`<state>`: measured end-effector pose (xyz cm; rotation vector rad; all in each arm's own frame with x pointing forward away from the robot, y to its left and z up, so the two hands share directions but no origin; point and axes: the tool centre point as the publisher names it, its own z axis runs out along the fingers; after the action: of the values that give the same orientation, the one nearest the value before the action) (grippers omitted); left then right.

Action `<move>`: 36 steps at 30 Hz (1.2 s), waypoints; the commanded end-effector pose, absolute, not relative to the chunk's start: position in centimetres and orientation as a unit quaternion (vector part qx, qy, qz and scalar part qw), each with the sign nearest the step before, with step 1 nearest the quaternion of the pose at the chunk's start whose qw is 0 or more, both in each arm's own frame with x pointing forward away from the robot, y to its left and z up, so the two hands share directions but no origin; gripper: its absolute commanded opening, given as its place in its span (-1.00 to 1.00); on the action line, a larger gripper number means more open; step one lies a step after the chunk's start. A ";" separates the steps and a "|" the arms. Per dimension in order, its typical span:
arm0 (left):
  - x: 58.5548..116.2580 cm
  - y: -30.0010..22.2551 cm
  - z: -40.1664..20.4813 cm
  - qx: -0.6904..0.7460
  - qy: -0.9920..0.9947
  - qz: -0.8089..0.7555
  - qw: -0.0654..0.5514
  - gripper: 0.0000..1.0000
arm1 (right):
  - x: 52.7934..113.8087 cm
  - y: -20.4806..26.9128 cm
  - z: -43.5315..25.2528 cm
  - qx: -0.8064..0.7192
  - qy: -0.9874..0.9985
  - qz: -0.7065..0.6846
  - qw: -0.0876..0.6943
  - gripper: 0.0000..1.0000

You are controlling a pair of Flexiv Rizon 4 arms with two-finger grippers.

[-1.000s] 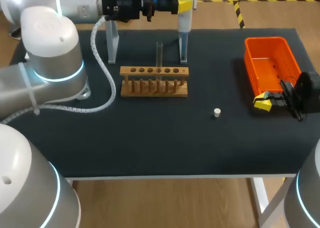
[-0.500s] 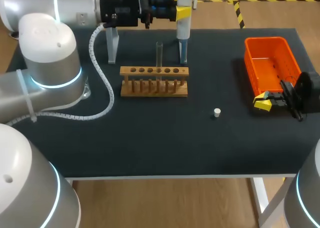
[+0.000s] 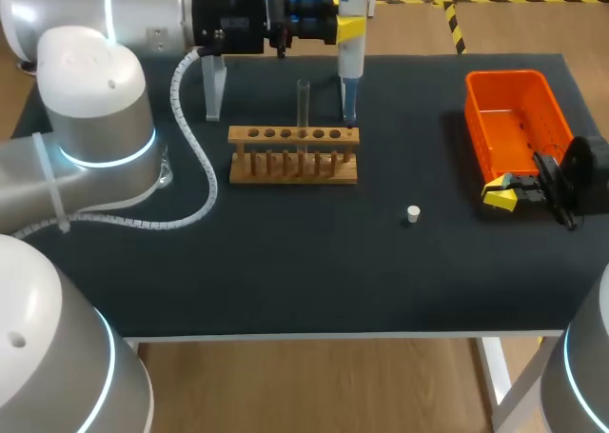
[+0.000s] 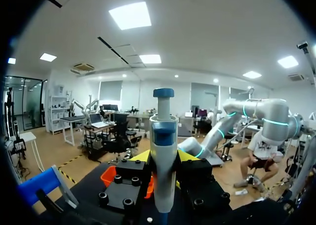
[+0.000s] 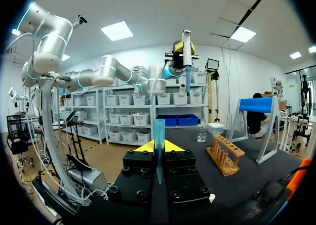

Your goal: Invert the test tube, pick up the pipette, mount the tip to pipette, aspirate from beaker and dispense into the tube, eject the tip, return the pipette, and cap with the stopper.

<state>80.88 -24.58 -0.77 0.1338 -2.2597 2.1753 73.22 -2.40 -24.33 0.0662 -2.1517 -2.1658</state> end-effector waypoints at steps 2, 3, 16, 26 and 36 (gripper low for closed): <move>80.9 -24.7 -0.7 0.041 -0.720 0.693 0.000 -1.00 | 73.1 -2.5 -24.4 0.022 -0.704 -0.708 0.043 -1.00; 80.9 -24.7 -0.7 0.041 -0.720 0.693 0.000 -1.00 | 73.1 -2.5 -24.4 0.022 -0.704 -0.708 0.043 -1.00; 80.5 -24.8 -0.6 0.033 -0.726 0.687 0.005 -1.00 | 73.1 -2.5 -24.4 0.022 -0.704 -0.708 0.043 -1.00; 80.5 -24.8 -0.6 0.033 -0.726 0.687 0.005 -1.00 | 73.1 -2.5 -24.4 0.022 -0.704 -0.708 0.043 -1.00; 80.2 -24.9 -0.5 0.025 -0.737 0.676 -0.015 -1.00 | 73.1 -2.5 -24.4 0.022 -0.704 -0.708 0.043 -1.00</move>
<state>80.39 -24.90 -0.65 0.0748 -2.3315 2.1431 73.22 -2.40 -24.33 0.0662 -2.1517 -2.1658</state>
